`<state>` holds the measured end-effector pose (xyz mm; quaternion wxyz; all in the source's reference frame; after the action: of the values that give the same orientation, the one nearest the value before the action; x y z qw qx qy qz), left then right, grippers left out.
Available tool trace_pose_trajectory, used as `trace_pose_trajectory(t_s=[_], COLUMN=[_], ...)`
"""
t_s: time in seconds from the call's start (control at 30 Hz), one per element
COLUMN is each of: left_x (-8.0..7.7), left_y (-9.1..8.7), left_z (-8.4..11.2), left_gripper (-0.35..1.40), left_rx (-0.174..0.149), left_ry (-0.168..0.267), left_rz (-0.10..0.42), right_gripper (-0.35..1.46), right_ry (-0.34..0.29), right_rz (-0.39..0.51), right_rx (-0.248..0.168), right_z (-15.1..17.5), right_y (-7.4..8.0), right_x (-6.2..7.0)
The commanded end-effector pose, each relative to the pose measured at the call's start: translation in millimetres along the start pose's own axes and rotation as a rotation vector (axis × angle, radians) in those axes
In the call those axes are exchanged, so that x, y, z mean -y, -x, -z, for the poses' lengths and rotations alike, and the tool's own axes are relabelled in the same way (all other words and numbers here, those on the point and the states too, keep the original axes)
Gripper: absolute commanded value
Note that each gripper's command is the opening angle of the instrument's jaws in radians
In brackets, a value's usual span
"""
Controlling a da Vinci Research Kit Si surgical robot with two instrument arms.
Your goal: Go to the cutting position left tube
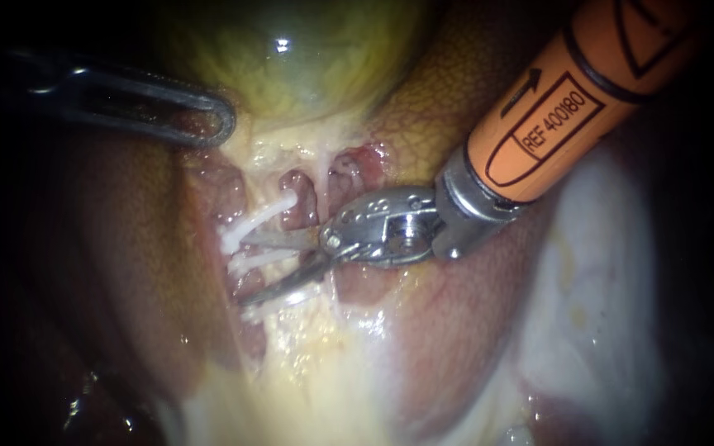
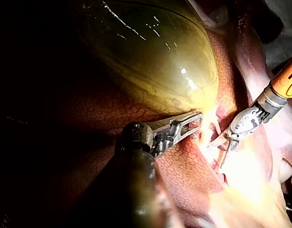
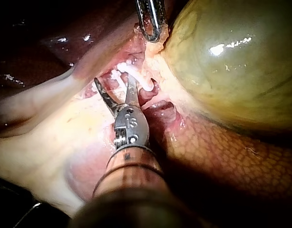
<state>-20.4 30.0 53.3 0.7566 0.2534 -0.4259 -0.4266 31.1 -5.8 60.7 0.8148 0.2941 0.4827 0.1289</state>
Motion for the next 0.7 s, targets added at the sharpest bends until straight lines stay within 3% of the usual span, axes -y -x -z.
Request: trace_pose_trajectory(t_s=[0.03, 0.23, 0.57, 0.7], left_x=[0.0, -0.2, -0.6, -0.8], left_y=[0.0, 0.0, -0.1, -0.1], left_z=[0.0, 0.1, 0.3, 0.4], left_gripper=[-0.35, -0.35, -0.35, -0.35], left_rx=[0.000, -0.001, 0.001, 0.002], left_ry=[0.000, -0.001, 0.003, 0.005], left_rz=[0.000, -0.001, -0.002, -0.002], right_gripper=[1.24, 1.26, 1.28, 1.28], right_ry=[-0.001, -0.012, -0.045, -0.055], right_rz=[0.001, 0.002, 0.004, 0.001], right_rx=[0.000, 0.000, -0.001, -0.002], right_z=[0.0, 0.1, 2.1, 3.8], right_y=[0.0, -0.3, -2.1, -2.6], right_x=[0.1, 0.9, 4.4, 5.0])
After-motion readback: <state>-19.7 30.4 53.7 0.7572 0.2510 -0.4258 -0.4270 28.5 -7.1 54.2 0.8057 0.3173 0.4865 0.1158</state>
